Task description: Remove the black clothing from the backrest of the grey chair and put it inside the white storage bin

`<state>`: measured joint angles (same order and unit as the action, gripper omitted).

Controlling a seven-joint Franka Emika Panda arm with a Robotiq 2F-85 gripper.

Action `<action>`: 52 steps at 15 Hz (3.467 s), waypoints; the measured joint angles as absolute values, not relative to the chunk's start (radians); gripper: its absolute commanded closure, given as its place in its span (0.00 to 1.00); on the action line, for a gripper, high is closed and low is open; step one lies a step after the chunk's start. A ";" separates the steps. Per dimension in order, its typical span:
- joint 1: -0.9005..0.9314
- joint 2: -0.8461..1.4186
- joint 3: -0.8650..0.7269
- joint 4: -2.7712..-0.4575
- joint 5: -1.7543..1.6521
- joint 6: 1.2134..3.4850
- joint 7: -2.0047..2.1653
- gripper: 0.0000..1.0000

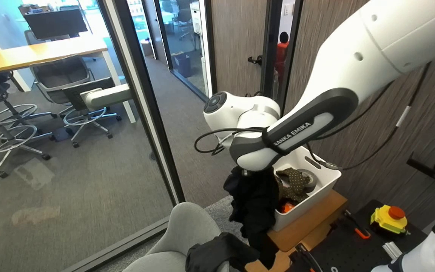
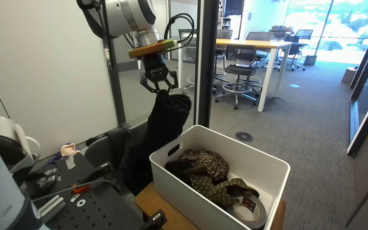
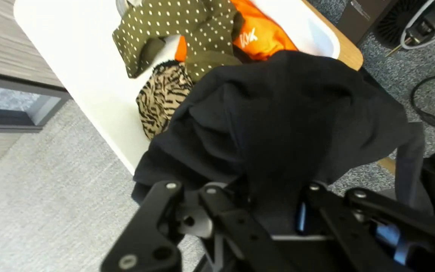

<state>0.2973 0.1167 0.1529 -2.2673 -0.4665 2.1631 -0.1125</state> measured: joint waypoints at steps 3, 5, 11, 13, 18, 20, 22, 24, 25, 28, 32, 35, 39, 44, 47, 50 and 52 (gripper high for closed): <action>0.241 -0.035 0.143 -2.340 -0.469 2.130 -0.070 0.90; 0.201 -0.134 0.131 -2.374 -0.483 2.115 -0.043 0.89; 0.044 -0.406 0.056 -2.427 -0.524 2.065 -0.024 0.89; -0.014 -0.488 0.017 -2.444 -0.530 2.051 -0.023 0.89; -0.134 -0.617 -0.071 -2.502 -0.540 2.050 -0.022 0.89; -0.156 -0.619 -0.094 -2.544 -0.540 2.073 -0.008 0.89; -0.168 -0.603 -0.109 -2.597 -0.538 2.122 0.022 0.89; -0.177 -0.569 -0.116 -2.648 -0.535 2.187 0.056 0.89; -0.180 -0.546 -0.116 -2.667 -0.534 2.221 0.071 0.89; -0.190 -0.460 -0.115 -2.690 -0.534 2.317 0.100 0.89; -0.196 -0.337 -0.110 -2.672 -0.536 2.419 0.103 0.89; -0.196 -0.234 -0.107 -2.619 -0.536 2.464 0.102 0.89; -0.188 -0.088 -0.105 -2.523 -0.536 2.496 0.098 0.89; -0.160 0.089 -0.105 -2.441 -0.528 2.519 0.089 0.89; -0.143 0.192 -0.105 -2.411 -0.518 2.526 0.080 0.89; -0.133 0.279 -0.106 -2.379 -0.496 2.529 0.062 0.81; -0.130 0.326 -0.106 -2.355 -0.474 2.529 0.047 0.56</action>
<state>-0.1302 0.3259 -0.1063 -2.3549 -0.4744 2.5294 0.0466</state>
